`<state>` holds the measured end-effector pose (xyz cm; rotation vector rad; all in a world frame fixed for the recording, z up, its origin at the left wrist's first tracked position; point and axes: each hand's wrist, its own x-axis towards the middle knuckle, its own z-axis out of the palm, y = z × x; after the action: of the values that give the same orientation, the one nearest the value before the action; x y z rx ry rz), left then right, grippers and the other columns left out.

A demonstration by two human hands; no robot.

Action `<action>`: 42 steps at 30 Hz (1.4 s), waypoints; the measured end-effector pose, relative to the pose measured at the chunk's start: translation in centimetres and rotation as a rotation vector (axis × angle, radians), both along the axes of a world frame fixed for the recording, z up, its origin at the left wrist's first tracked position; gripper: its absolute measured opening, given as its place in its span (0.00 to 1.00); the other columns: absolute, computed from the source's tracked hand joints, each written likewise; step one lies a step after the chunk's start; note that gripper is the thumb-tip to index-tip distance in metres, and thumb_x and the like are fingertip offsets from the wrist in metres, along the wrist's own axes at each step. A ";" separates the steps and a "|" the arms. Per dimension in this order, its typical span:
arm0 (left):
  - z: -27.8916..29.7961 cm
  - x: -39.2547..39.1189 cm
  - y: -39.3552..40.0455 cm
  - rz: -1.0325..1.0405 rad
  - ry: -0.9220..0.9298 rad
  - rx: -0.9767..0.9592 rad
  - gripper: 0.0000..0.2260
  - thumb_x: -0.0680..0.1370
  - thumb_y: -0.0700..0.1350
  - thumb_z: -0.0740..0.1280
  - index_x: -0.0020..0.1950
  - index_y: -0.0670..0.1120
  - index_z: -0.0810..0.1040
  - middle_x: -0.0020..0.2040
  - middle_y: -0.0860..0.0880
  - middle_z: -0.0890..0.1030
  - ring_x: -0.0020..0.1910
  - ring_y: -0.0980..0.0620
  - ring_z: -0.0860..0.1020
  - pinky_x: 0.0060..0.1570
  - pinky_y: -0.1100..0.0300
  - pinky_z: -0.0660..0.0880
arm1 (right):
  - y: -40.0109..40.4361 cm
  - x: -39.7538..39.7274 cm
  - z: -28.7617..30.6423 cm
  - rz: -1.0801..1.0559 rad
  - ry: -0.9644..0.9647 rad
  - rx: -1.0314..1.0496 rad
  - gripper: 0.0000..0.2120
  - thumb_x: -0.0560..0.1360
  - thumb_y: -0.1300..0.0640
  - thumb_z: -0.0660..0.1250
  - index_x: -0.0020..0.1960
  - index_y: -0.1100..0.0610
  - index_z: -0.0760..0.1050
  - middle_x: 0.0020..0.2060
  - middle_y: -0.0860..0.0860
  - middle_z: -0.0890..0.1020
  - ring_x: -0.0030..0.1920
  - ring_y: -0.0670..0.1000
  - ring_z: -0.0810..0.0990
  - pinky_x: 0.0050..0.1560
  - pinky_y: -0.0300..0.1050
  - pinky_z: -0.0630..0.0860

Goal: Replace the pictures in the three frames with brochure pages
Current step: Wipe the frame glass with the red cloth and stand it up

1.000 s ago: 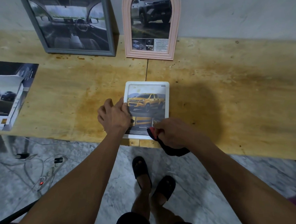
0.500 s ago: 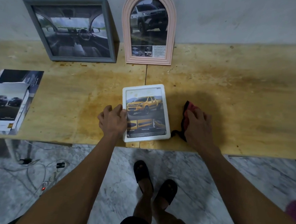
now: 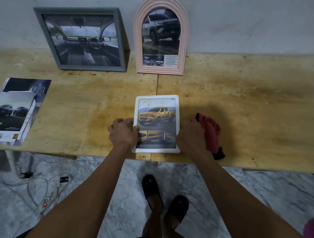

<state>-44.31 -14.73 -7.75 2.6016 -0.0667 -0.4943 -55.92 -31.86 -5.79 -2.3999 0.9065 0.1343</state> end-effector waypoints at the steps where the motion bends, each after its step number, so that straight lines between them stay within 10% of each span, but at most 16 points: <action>1: 0.1 0.0 -0.1 0.008 0.007 -0.005 0.13 0.80 0.50 0.67 0.65 0.56 0.79 0.71 0.44 0.68 0.72 0.39 0.60 0.68 0.40 0.66 | 0.3 0.4 -0.3 -0.035 0.008 0.126 0.07 0.71 0.63 0.63 0.49 0.60 0.71 0.48 0.55 0.76 0.50 0.58 0.73 0.47 0.48 0.71; 5: 0.1 0.1 -0.3 0.041 0.013 -0.019 0.13 0.80 0.49 0.67 0.64 0.56 0.80 0.66 0.44 0.72 0.69 0.39 0.64 0.66 0.41 0.66 | 1.3 1.3 -0.8 -0.199 -0.113 0.381 0.03 0.66 0.58 0.61 0.35 0.55 0.66 0.34 0.52 0.73 0.38 0.55 0.72 0.32 0.42 0.65; 13: 0.7 0.1 0.1 0.250 0.220 -0.365 0.15 0.77 0.44 0.63 0.51 0.67 0.80 0.42 0.50 0.86 0.48 0.43 0.84 0.51 0.39 0.80 | 1.6 0.5 1.0 -0.373 -0.153 0.553 0.15 0.75 0.66 0.62 0.61 0.61 0.75 0.48 0.51 0.78 0.47 0.51 0.76 0.45 0.44 0.73; 18: 7.1 -1.3 0.2 0.307 0.282 -0.583 0.12 0.82 0.34 0.62 0.62 0.48 0.74 0.44 0.40 0.83 0.43 0.38 0.85 0.42 0.39 0.82 | 0.9 -0.4 3.8 -0.406 -0.241 0.643 0.14 0.75 0.65 0.63 0.59 0.57 0.76 0.52 0.52 0.82 0.51 0.53 0.81 0.55 0.57 0.80; 23: 11.7 -2.4 0.3 0.301 0.284 -0.695 0.14 0.80 0.33 0.65 0.61 0.48 0.75 0.48 0.36 0.84 0.46 0.35 0.84 0.43 0.34 0.81 | -0.3 -1.9 8.7 -0.460 -0.384 0.695 0.12 0.75 0.66 0.65 0.57 0.59 0.75 0.46 0.54 0.82 0.40 0.53 0.81 0.38 0.41 0.81; 27: 15.2 -2.8 -1.0 0.259 0.283 -0.787 0.15 0.78 0.32 0.66 0.62 0.46 0.76 0.50 0.36 0.84 0.45 0.39 0.84 0.47 0.35 0.80 | -1.2 -2.9 12.1 -0.510 -0.466 0.679 0.14 0.71 0.57 0.69 0.57 0.52 0.77 0.45 0.52 0.84 0.46 0.55 0.84 0.49 0.56 0.82; 35: 18.8 -3.0 -5.4 0.046 0.340 -0.894 0.17 0.77 0.32 0.67 0.61 0.48 0.78 0.48 0.39 0.84 0.44 0.42 0.84 0.47 0.45 0.82 | -4.8 -5.2 15.7 -0.598 -0.613 0.645 0.11 0.78 0.64 0.65 0.58 0.54 0.75 0.47 0.53 0.83 0.43 0.51 0.84 0.34 0.41 0.77; 42: 18.8 -2.6 -10.7 -0.061 0.357 -0.875 0.16 0.78 0.33 0.66 0.61 0.50 0.77 0.45 0.41 0.83 0.43 0.43 0.85 0.46 0.41 0.82 | -9.2 -5.7 15.2 -0.671 -0.657 0.588 0.13 0.77 0.63 0.64 0.60 0.56 0.76 0.49 0.53 0.83 0.47 0.51 0.84 0.48 0.48 0.82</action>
<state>-46.91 -25.40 11.05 1.6414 -0.1930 -0.7405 -61.65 -41.05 9.44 -1.3635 1.0866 -0.5363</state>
